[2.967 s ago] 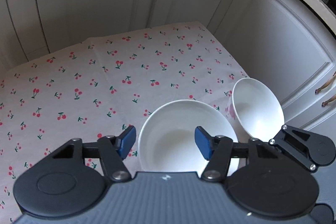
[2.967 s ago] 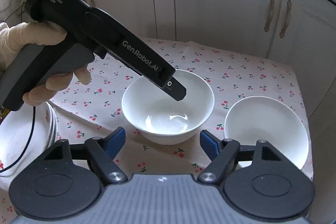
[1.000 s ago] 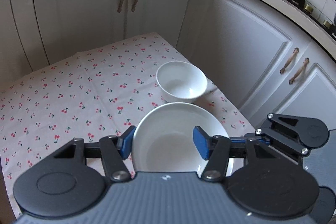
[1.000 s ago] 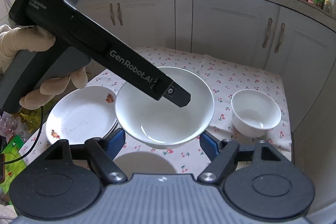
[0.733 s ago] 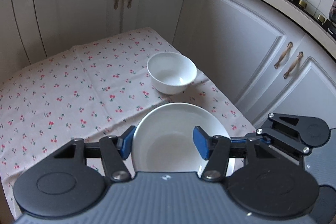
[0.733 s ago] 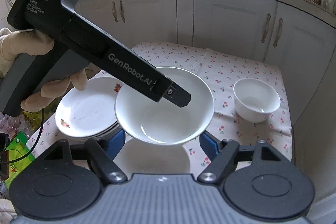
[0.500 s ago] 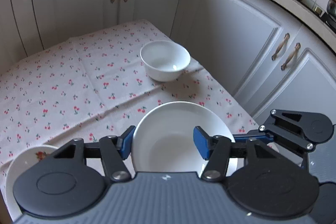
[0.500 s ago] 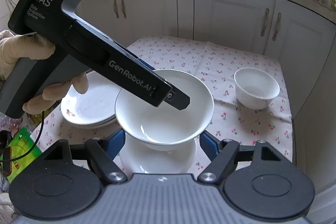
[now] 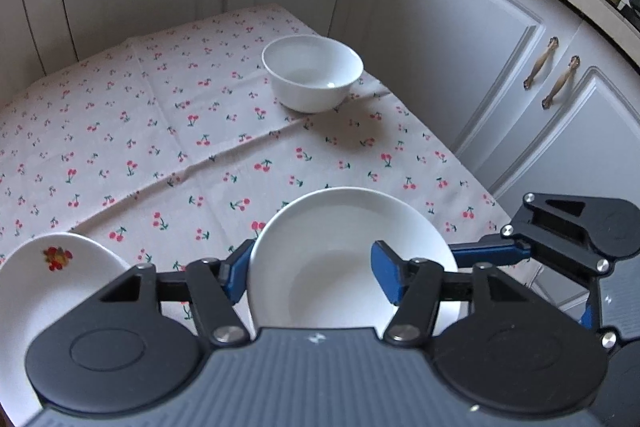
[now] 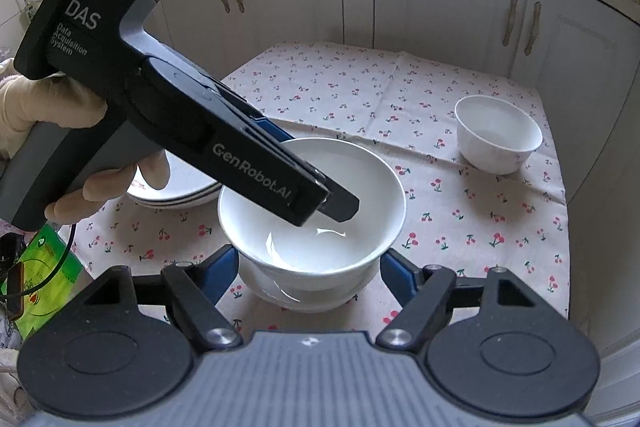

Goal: Organize plates and bowls
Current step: 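Lower the held bowl into the other white bowl with the left gripper, then open the left gripper and withdraw it from the stacked bowls, then grasp the rim of the remaining white bowl with the left gripper, then lift the white bowl with the left gripper toward the bowl stack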

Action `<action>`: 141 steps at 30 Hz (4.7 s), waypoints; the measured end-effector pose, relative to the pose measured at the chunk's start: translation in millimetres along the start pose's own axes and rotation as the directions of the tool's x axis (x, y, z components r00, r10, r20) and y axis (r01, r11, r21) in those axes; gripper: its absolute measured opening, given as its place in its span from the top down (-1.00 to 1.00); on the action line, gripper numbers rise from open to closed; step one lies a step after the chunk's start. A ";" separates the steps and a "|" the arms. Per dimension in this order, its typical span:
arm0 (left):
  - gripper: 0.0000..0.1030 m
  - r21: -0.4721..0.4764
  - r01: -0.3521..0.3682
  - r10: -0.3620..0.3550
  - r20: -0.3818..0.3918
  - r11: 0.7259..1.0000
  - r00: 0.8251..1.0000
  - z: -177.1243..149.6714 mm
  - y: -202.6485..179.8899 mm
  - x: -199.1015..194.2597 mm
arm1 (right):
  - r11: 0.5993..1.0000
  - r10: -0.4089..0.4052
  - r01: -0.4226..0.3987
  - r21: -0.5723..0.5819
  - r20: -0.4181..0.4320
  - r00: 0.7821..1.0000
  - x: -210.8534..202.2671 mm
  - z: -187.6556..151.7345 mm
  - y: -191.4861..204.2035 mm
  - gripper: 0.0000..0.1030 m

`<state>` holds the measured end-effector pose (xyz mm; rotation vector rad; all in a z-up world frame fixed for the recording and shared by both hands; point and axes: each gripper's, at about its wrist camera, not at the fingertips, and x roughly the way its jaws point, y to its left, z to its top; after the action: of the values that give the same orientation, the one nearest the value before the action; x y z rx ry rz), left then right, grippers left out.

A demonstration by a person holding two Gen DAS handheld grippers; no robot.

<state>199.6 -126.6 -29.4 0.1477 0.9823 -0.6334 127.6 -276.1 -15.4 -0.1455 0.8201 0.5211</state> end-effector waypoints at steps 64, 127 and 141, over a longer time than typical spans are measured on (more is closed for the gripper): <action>-0.84 0.090 0.023 -0.038 0.167 0.996 0.985 91.6 33.4 -2.8 | 0.969 -0.247 0.245 0.029 0.139 0.959 12.6 29.0 -121.8 -1.00; -0.36 0.033 0.129 -0.131 0.060 0.991 0.990 146.8 13.3 56.4 | 0.998 -0.065 0.065 0.002 0.084 0.994 38.9 65.7 -143.8 -0.68; -0.43 0.047 0.069 -0.074 0.128 0.997 0.989 74.1 -7.3 -20.5 | 0.999 -0.010 0.014 -0.043 0.073 0.997 -4.4 46.8 -66.7 -0.67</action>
<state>241.4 -152.8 30.0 0.1072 0.8518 -0.7211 189.0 -320.5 14.7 -0.1707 0.7363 0.5303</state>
